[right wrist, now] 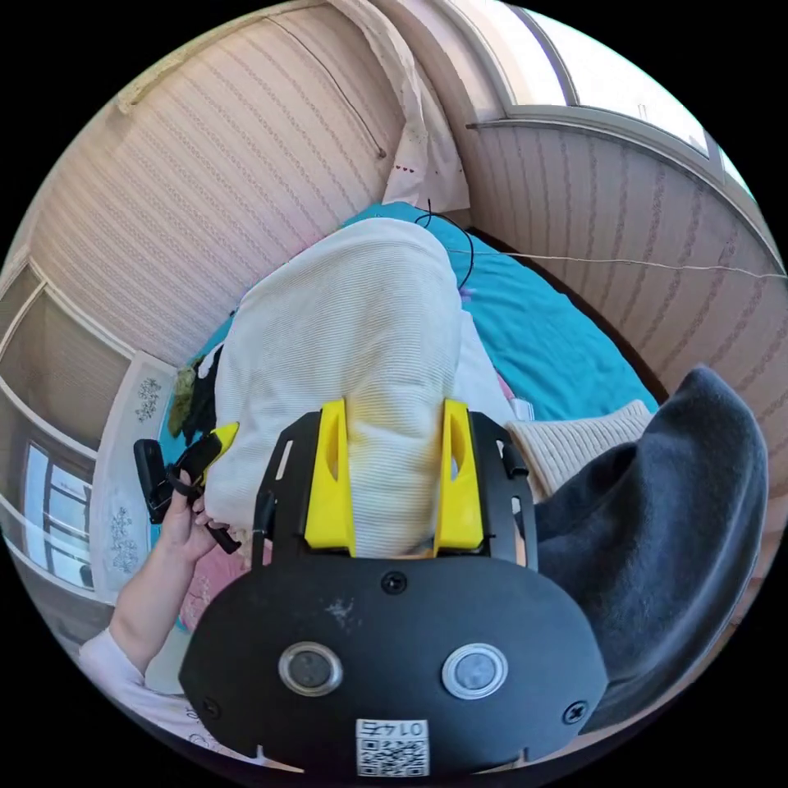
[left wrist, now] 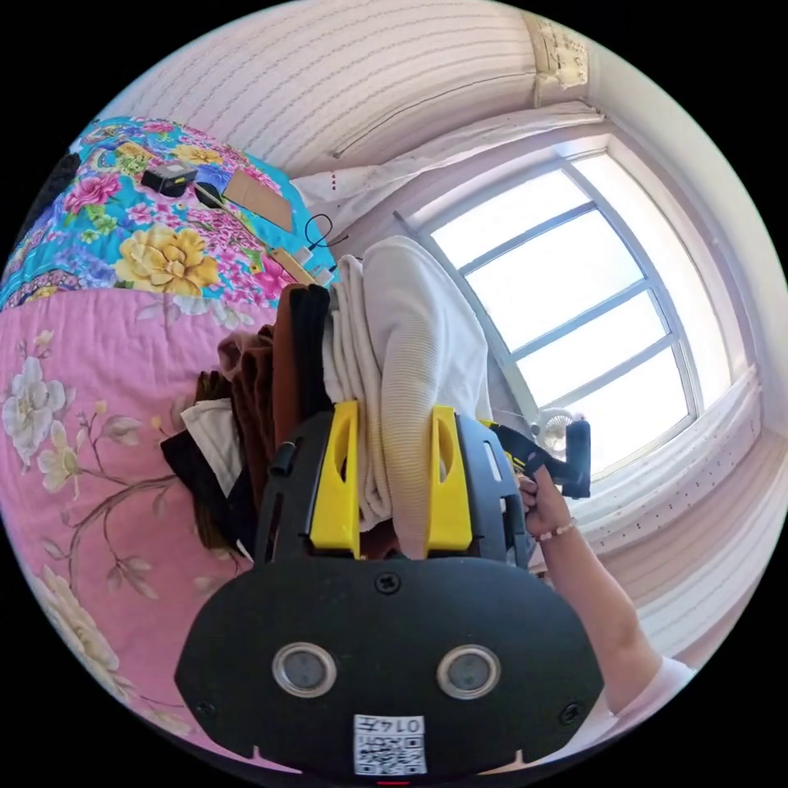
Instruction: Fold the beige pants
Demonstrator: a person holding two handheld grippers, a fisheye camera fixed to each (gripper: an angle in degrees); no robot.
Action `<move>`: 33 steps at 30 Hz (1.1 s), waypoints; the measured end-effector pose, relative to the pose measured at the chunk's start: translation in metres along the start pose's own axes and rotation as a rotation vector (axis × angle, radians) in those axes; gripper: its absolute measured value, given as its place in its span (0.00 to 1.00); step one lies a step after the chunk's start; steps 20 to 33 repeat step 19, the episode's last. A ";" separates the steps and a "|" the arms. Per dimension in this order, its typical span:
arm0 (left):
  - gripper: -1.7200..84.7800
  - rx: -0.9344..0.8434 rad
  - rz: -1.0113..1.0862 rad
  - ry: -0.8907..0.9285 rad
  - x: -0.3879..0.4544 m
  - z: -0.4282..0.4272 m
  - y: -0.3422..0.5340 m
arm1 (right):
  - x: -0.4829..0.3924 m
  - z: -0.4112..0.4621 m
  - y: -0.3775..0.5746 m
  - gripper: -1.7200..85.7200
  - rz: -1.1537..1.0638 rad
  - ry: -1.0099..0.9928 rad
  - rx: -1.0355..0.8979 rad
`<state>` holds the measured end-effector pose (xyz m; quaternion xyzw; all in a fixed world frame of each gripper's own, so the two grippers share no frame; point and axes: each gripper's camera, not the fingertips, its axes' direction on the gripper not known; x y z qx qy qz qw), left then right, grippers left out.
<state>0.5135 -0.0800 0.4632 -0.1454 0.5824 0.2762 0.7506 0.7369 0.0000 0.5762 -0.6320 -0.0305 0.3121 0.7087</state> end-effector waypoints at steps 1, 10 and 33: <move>0.17 -0.009 0.041 -0.025 0.011 0.001 -0.004 | 0.002 -0.005 0.004 0.21 -0.009 -0.007 0.006; 0.15 0.029 0.352 -0.127 0.088 -0.073 0.032 | -0.005 -0.096 0.086 0.19 -0.190 0.027 0.273; 0.15 -0.028 0.485 0.004 0.161 -0.045 0.173 | 0.002 -0.114 0.271 0.21 -0.392 0.347 0.263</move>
